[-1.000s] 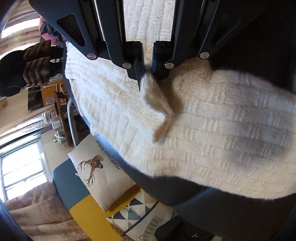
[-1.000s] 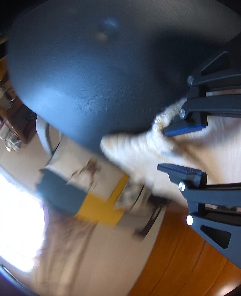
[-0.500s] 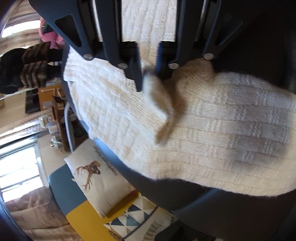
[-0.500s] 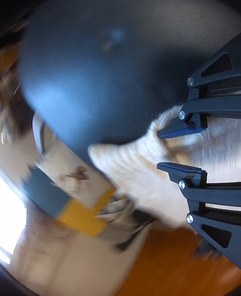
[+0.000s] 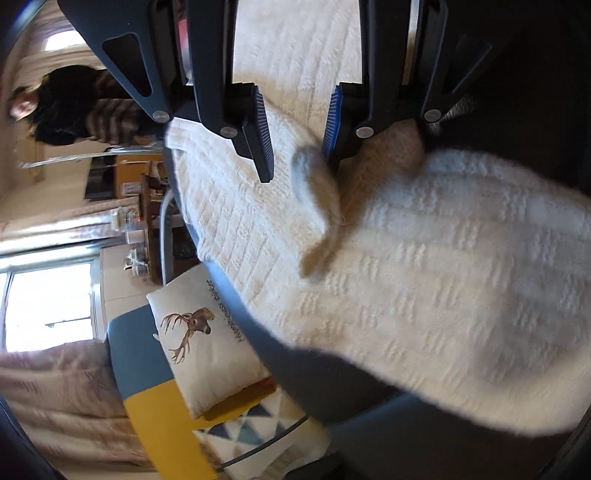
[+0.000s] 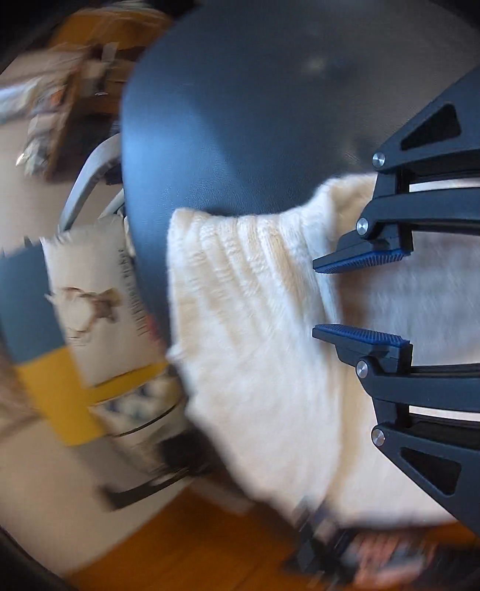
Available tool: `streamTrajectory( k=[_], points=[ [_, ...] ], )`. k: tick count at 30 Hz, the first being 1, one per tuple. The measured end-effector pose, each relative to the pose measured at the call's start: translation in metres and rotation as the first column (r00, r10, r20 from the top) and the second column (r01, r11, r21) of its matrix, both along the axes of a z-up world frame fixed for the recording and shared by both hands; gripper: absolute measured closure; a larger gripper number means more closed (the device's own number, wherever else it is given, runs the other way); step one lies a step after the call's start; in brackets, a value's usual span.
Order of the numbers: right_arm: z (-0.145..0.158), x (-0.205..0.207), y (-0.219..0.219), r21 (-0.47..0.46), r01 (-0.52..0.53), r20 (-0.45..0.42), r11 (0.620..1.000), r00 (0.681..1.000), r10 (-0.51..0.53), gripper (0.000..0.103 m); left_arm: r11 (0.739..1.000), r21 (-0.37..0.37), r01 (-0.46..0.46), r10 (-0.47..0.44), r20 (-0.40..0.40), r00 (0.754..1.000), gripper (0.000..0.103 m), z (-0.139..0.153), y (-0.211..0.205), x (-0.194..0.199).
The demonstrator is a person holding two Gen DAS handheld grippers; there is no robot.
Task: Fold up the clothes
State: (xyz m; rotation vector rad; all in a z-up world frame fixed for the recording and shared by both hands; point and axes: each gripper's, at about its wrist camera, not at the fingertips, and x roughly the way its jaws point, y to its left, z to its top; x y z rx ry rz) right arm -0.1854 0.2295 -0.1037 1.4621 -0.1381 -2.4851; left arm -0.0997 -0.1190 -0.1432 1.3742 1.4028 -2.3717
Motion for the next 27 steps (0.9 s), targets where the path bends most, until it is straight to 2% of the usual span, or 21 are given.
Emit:
streamTrajectory(
  k=[1,2,3,5,8,10,12,14,17,19,20,23,24,26,27],
  points=[
    [-0.007,-0.005,-0.007,0.092,-0.015,0.017,0.996,1.000,0.014,0.079,0.999,-0.045,0.013,-0.013,0.005,1.000,0.094,0.004,0.003,0.001],
    [-0.012,-0.008,-0.009,0.140,-0.021,0.030,0.990,0.999,0.017,0.079,0.996,-0.082,0.031,-0.029,0.016,0.999,0.094,0.007,0.007,0.003],
    [-0.014,-0.007,-0.006,0.144,-0.024,0.025,0.989,0.999,0.021,0.079,0.992,-0.119,0.046,-0.040,0.045,0.998,0.094,0.006,0.009,0.003],
    [-0.013,-0.007,-0.002,0.180,-0.024,0.028,0.983,0.999,0.019,0.079,0.996,-0.084,0.036,-0.032,0.053,0.998,0.091,0.003,0.004,0.009],
    [0.001,-0.005,0.005,0.106,-0.020,0.020,0.994,1.000,0.017,0.079,1.000,-0.004,0.000,0.000,0.038,0.999,0.078,0.002,-0.009,0.020],
    [0.015,-0.004,0.002,0.087,-0.037,-0.022,0.996,0.999,0.039,0.077,0.999,-0.010,-0.040,0.040,-0.002,0.999,0.069,0.015,-0.019,0.026],
    [0.028,-0.006,-0.014,0.049,-0.087,-0.041,0.995,0.995,0.089,0.075,0.998,-0.033,-0.051,0.049,-0.037,0.998,0.068,0.027,-0.021,0.027],
    [0.032,-0.009,-0.034,0.083,-0.148,-0.056,0.986,0.987,0.152,0.075,0.999,-0.033,-0.037,0.034,-0.080,0.996,0.068,0.038,-0.018,0.024],
    [0.030,-0.012,-0.064,0.115,-0.213,-0.051,0.970,0.974,0.220,0.075,0.999,-0.041,0.024,-0.028,-0.116,0.993,0.068,0.047,-0.002,0.012],
    [0.023,-0.015,-0.079,0.132,-0.241,-0.038,0.961,0.968,0.248,0.075,0.993,-0.084,0.078,-0.086,-0.101,0.991,0.068,0.046,0.015,-0.003],
    [0.019,-0.015,-0.085,0.143,-0.252,-0.032,0.957,0.965,0.259,0.075,0.988,-0.121,0.100,-0.110,-0.071,0.991,0.068,0.042,0.022,-0.011],
    [-0.003,-0.024,-0.096,0.228,-0.261,0.042,0.938,0.965,0.258,0.075,0.945,-0.275,0.176,-0.153,0.103,0.983,0.070,0.017,0.043,-0.038],
    [-0.012,-0.027,-0.097,0.238,-0.273,0.082,0.932,0.962,0.261,0.075,0.926,-0.322,0.200,-0.167,0.126,0.978,0.071,0.012,0.048,-0.043],
    [-0.011,-0.029,-0.093,0.222,-0.275,0.077,0.936,0.961,0.264,0.076,0.890,-0.391,0.236,-0.197,0.139,0.971,0.070,0.015,0.056,-0.047],
    [-0.008,-0.030,-0.089,0.201,-0.271,0.088,0.941,0.962,0.258,0.076,0.884,-0.401,0.239,-0.200,0.138,0.970,0.070,0.017,0.058,-0.046]
  ],
)
